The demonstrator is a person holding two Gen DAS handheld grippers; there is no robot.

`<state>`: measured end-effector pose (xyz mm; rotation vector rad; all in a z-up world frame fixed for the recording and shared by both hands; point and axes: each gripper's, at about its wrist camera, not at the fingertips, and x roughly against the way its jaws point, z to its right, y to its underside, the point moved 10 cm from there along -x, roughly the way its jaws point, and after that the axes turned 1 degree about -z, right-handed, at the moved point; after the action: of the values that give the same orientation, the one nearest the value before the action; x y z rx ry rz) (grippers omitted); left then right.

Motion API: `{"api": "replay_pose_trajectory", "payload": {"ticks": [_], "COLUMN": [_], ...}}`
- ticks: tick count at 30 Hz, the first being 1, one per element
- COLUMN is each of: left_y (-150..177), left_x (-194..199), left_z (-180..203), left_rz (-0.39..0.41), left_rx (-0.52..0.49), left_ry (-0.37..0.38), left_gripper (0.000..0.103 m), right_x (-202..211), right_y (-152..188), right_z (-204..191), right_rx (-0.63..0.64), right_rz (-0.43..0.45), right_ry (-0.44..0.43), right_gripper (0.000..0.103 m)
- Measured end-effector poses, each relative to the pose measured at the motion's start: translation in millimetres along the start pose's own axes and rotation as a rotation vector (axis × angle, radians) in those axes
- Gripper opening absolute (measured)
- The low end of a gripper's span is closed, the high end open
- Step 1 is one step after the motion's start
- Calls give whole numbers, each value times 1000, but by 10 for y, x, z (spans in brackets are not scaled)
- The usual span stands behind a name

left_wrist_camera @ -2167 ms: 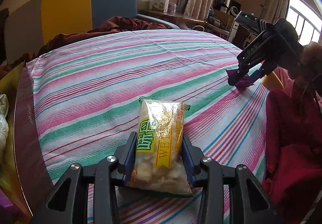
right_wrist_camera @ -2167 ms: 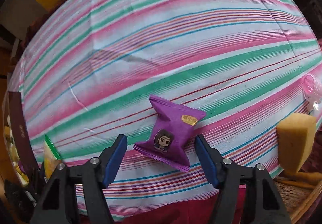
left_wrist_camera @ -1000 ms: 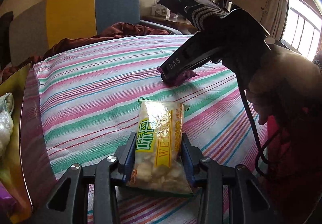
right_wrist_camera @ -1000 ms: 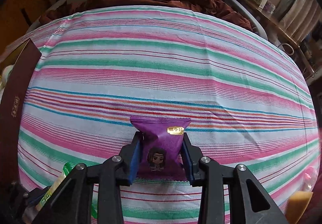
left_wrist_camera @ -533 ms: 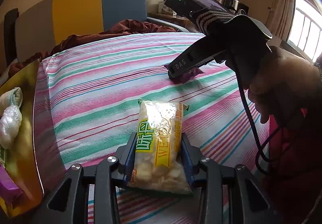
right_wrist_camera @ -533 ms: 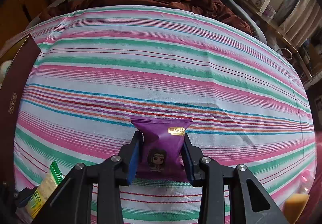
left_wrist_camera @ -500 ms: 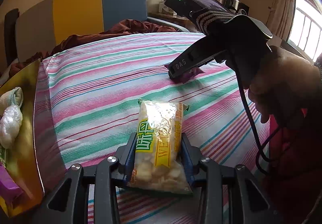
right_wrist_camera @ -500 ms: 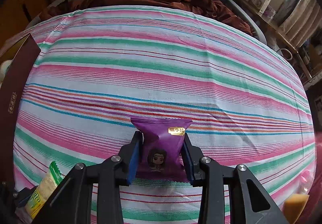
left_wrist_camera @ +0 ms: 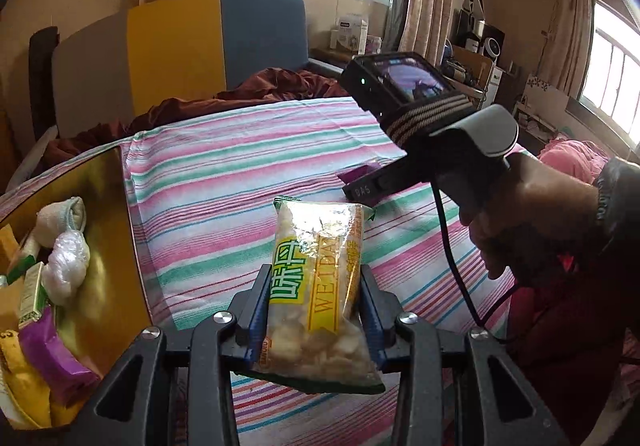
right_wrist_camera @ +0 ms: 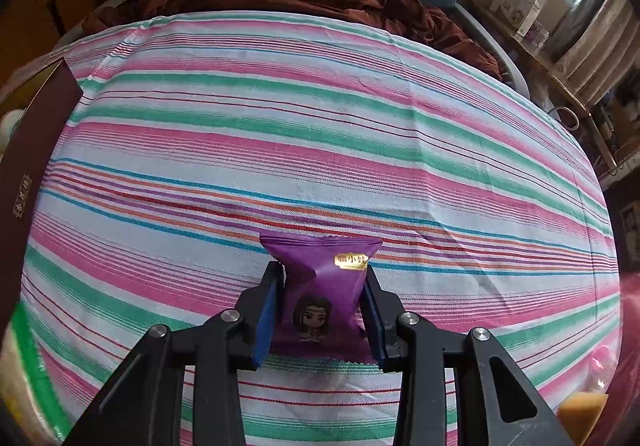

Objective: Organize objects
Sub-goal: 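Carry the WEIDAN bag into the gold box and open the left tool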

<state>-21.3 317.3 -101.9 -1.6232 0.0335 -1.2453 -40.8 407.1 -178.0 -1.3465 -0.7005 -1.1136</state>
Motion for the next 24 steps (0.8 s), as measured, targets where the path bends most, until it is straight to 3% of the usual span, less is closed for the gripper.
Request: {"api": "replay_pose_trajectory", "payload": {"ticks": [11, 24], "left_y": [-187, -88], "left_x": [419, 610], "left_z": [-287, -842], "left_rz": [76, 81], "left_rx": [35, 140], "left_ry": [-61, -120], "left_gripper": [40, 40], "right_x": [-24, 3], "right_y": [-7, -4], "right_z": [32, 9], "right_rx": [-17, 26], "right_rz": [-8, 6], "right_ry": [-11, 31], "right_gripper": [39, 39]}}
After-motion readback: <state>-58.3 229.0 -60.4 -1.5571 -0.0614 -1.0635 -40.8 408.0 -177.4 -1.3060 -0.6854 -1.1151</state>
